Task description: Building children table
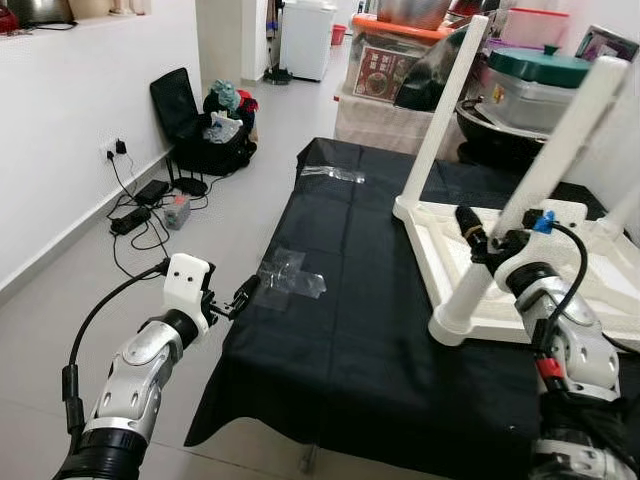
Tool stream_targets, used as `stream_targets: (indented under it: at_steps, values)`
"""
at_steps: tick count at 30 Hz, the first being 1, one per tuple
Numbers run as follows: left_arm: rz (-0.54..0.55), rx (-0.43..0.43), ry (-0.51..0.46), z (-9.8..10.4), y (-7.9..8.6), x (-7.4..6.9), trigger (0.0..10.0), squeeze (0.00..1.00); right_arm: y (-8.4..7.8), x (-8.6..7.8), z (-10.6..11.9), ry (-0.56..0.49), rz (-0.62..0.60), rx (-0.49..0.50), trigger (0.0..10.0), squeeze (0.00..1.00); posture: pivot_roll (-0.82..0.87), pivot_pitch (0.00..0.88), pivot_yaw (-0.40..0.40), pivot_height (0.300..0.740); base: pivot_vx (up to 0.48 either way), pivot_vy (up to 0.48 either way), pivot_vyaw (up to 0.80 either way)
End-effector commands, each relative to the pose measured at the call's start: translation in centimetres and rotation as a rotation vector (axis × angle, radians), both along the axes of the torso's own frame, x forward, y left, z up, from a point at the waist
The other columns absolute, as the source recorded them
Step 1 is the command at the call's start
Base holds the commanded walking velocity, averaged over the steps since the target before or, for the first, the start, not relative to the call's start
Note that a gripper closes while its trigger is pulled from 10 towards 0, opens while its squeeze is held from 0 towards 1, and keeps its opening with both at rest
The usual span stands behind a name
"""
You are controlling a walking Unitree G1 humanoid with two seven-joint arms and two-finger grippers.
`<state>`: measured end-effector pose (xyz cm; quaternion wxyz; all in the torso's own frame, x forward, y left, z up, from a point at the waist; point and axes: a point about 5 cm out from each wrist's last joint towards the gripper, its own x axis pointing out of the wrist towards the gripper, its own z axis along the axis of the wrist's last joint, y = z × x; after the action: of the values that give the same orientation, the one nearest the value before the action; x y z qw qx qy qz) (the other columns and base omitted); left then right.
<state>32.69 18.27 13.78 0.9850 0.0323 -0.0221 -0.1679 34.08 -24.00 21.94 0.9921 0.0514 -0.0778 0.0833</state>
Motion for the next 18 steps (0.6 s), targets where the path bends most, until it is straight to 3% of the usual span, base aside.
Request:
stream_targets:
  at_steps: [1,3,5,6,7,10,12,13,14,17,18]
  values:
    - [-0.013,-0.004,0.006,-0.2,-0.5,-0.1,10.0,0.00,1.1,0.3,0.3,-0.026,0.080,-0.018,0.0,0.00,0.08,0.000,-0.141,0.740,0.000,0.000,0.00]
    - [-0.013,-0.003,0.007,-0.2,-0.4,-0.1,10.0,0.00,0.9,0.6,0.0,-0.013,0.067,-0.041,0.0,0.00,0.08,0.000,-0.139,0.740,0.000,0.000,0.00]
    - [-0.014,-0.002,0.007,-0.2,-0.4,-0.1,10.0,0.00,-0.5,1.2,-0.9,0.069,-0.082,-0.082,0.0,0.00,0.08,0.000,-0.136,0.740,0.000,0.000,0.00]
    - [-0.014,-0.002,0.007,-0.2,-0.4,-0.1,10.0,0.00,-0.5,1.2,-0.9,0.069,-0.082,-0.082,0.0,0.00,0.08,0.000,-0.136,0.740,0.000,0.000,0.00]
    - [-0.015,-0.002,0.007,-0.2,-0.4,-0.1,10.0,0.00,-1.5,1.4,-1.3,0.111,-0.192,-0.079,0.0,0.00,0.08,0.000,-0.136,0.740,0.000,0.000,0.00]
    - [-0.016,-0.002,0.006,-0.2,-0.5,-0.1,10.0,0.00,-2.3,1.3,-1.6,0.139,-0.280,-0.064,0.0,0.00,0.08,0.000,-0.134,0.740,0.000,0.000,0.00]
    - [-0.020,-0.003,0.007,-0.2,-0.6,-0.1,10.0,0.00,-3.2,0.8,-1.8,0.165,-0.409,-0.059,0.0,0.00,0.07,0.000,-0.129,0.740,0.000,0.000,0.00]
    - [-0.020,-0.003,0.007,-0.2,-0.6,-0.1,10.0,0.00,-3.2,0.8,-1.8,0.165,-0.409,-0.059,0.0,0.00,0.07,0.000,-0.129,0.740,0.000,0.000,0.00]
    - [-0.022,-0.004,0.008,-0.3,-0.6,-0.1,10.0,0.00,-4.3,0.1,-2.3,0.205,-0.564,-0.041,0.0,0.00,0.06,0.000,-0.127,0.740,0.000,0.000,0.00]
    - [-0.023,-0.004,0.009,-0.3,-0.7,-0.1,10.0,0.00,-5.0,-0.6,-2.8,0.234,-0.670,-0.030,0.0,0.00,0.06,0.000,-0.128,0.740,0.000,0.000,0.00]
    - [-0.023,-0.004,0.010,-0.3,-0.7,-0.1,10.0,0.00,-6.0,-1.7,-3.5,0.274,-0.829,-0.003,0.0,0.00,0.06,0.000,-0.128,0.740,0.000,0.000,0.00]
